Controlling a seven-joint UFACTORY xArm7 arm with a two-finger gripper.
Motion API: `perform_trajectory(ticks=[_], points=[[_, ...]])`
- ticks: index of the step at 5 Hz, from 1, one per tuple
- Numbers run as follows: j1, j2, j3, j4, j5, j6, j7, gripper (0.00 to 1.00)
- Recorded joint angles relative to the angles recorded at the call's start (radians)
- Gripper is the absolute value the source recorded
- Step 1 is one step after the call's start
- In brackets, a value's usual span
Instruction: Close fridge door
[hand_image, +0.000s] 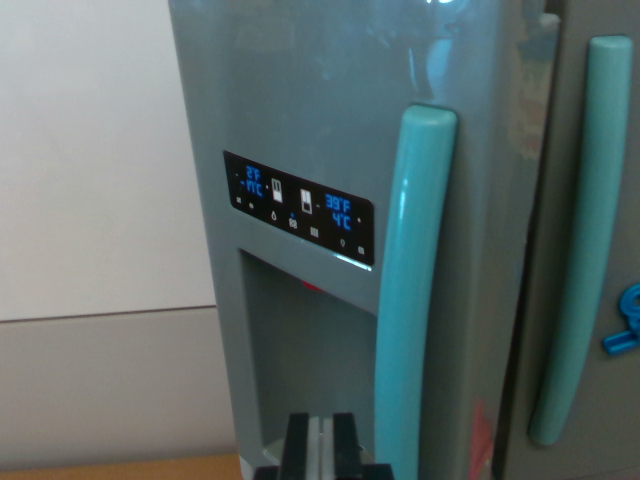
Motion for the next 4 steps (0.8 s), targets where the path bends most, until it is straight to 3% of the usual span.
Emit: perform_trajectory(ticks=[1, 2, 3, 4], points=[[0.0000, 0.000, 0.000, 0.000, 0.0000, 0.000, 0.000, 1.00], [0.0000, 0.070, 0.000, 0.040, 0.0000, 0.000, 0.000, 1.00], [0.0000, 0.070, 0.000, 0.040, 0.0000, 0.000, 0.000, 1.00], [0.0000, 0.153, -0.001, 0.084, 0.0000, 0.000, 0.000, 1.00]])
